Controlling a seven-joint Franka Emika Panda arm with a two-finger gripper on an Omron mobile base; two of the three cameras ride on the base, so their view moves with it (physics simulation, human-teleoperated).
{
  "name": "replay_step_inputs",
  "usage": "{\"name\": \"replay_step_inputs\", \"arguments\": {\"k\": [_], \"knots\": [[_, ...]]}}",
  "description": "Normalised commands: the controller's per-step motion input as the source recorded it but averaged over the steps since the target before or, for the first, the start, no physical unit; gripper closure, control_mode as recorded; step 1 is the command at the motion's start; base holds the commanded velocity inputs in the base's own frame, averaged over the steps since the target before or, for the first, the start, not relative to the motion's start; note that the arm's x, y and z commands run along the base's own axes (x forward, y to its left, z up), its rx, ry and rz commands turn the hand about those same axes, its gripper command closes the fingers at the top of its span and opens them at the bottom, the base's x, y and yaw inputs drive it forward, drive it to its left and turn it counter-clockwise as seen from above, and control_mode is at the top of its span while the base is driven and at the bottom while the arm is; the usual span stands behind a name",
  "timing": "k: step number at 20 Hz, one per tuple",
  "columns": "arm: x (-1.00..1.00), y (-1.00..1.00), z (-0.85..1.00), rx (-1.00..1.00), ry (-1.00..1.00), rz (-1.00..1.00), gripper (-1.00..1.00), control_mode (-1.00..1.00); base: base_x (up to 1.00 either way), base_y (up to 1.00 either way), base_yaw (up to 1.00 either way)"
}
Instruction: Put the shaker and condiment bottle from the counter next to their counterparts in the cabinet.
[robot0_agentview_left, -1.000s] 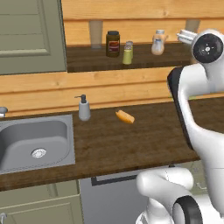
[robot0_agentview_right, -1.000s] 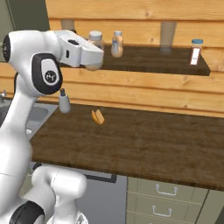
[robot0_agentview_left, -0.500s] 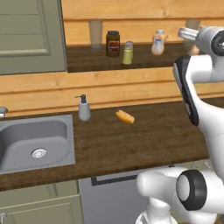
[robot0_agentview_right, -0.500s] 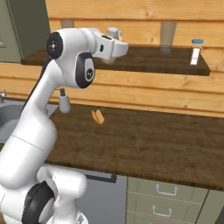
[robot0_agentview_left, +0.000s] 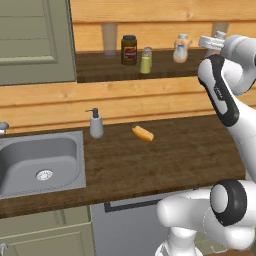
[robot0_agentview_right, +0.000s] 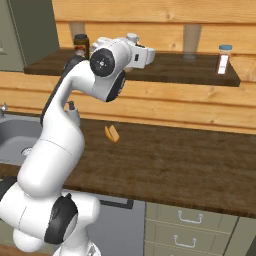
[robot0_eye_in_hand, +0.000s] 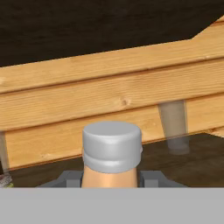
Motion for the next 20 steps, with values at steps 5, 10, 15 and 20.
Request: {"name": "replay_step_inputs", "arguments": {"k": [5,10,15,20], "knots": [[0.54,-0.20,0.00,-0.02,-0.01,0.19,1.00,-1.00,0.00,0.00,0.00],[0.46,0.00,0.00,-0.06,0.03,0.04,1.00,-1.00,0.00,0.00,0.00],[0.40,0.00,0.00,-0.05,0.05,0.03,1.00,-1.00,0.00,0.00,0.00],[0.37,0.00,0.00,-0.01,0.01,0.10,1.00,-1.00,0.00,0.00,0.00]]}}
